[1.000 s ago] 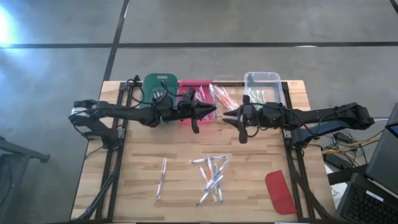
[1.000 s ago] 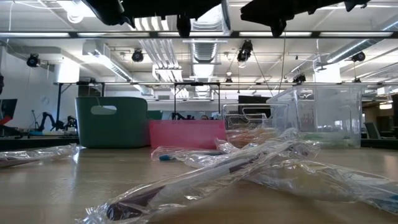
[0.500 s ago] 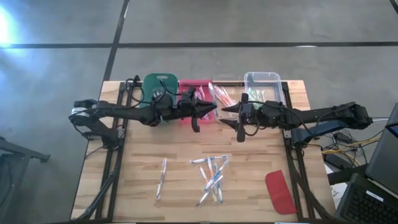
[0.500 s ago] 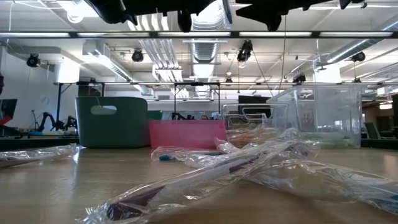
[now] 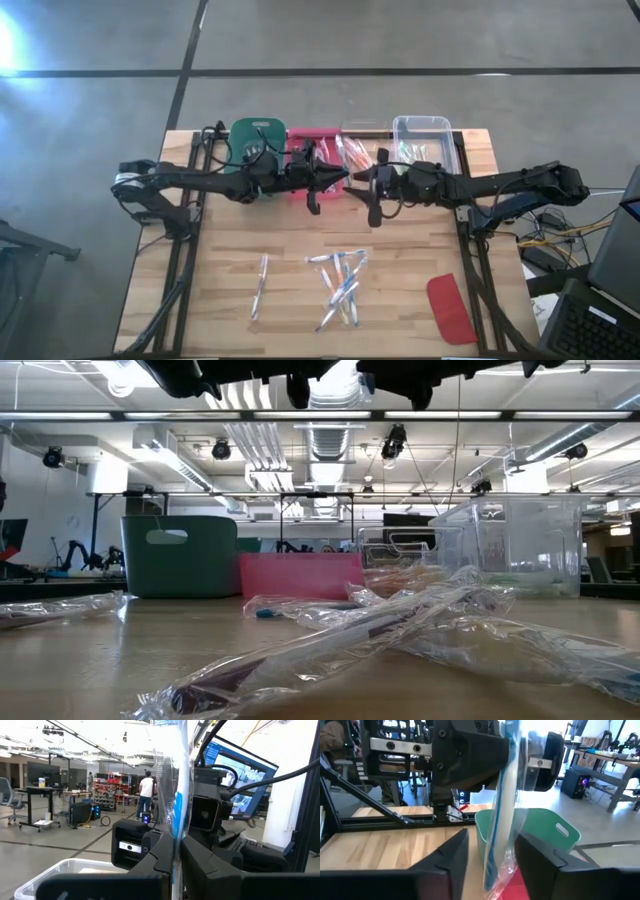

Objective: Pick & Place Toothbrushes
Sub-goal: Put the blue toothbrush into the red bin

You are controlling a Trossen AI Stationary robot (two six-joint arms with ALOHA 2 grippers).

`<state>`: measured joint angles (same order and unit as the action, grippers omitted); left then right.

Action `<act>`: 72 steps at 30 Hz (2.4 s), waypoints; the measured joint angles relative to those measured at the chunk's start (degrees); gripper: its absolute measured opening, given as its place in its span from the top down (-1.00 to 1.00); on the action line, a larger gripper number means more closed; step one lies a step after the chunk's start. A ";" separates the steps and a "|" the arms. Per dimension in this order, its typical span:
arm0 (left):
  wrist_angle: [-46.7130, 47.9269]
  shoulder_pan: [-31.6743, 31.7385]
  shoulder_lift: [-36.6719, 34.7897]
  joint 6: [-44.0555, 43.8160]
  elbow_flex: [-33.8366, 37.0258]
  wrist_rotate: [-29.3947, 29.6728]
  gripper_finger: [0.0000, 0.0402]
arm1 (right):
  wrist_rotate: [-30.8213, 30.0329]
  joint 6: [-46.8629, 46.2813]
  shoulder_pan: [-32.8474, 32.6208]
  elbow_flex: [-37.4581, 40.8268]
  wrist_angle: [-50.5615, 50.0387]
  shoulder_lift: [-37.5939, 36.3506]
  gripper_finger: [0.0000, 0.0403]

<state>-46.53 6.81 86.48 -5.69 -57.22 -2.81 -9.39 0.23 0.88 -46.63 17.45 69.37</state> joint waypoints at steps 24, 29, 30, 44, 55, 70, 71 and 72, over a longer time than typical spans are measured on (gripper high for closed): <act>7.47 0.00 -1.38 5.35 -0.47 -2.24 0.48 | -4.27 0.11 0.25 -0.19 -5.31 -4.12 0.91; 16.58 -0.02 -3.93 11.11 -2.50 -2.31 0.13 | -6.91 -0.32 0.31 -1.35 -14.72 -9.95 0.91; 19.70 -0.02 -4.40 12.52 -3.14 -2.21 0.08 | -7.32 -0.75 0.31 -1.64 -17.30 -10.99 0.91; 57.80 -4.79 -1.21 53.93 -22.91 21.51 -0.14 | -1.34 -20.24 1.77 -8.34 -52.84 -12.54 0.91; 59.46 -8.91 7.67 79.85 -26.99 41.71 -0.14 | 6.42 -22.02 1.82 -16.52 -60.06 -4.64 0.90; 51.06 -13.74 11.16 93.85 -26.94 64.23 -0.14 | 1.70 -18.85 5.21 -18.93 -61.92 -3.08 0.90; 51.02 -14.01 10.94 93.94 -26.94 64.19 -0.14 | 1.68 -18.73 5.86 -18.93 -61.86 -3.54 0.90; 50.98 -14.22 10.86 94.25 -26.94 64.15 -0.14 | 1.68 -18.66 6.52 -18.93 -61.87 -3.74 0.90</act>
<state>4.45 -7.41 97.34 88.55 -84.16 61.34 -7.70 -18.43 7.40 -65.56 -44.42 65.63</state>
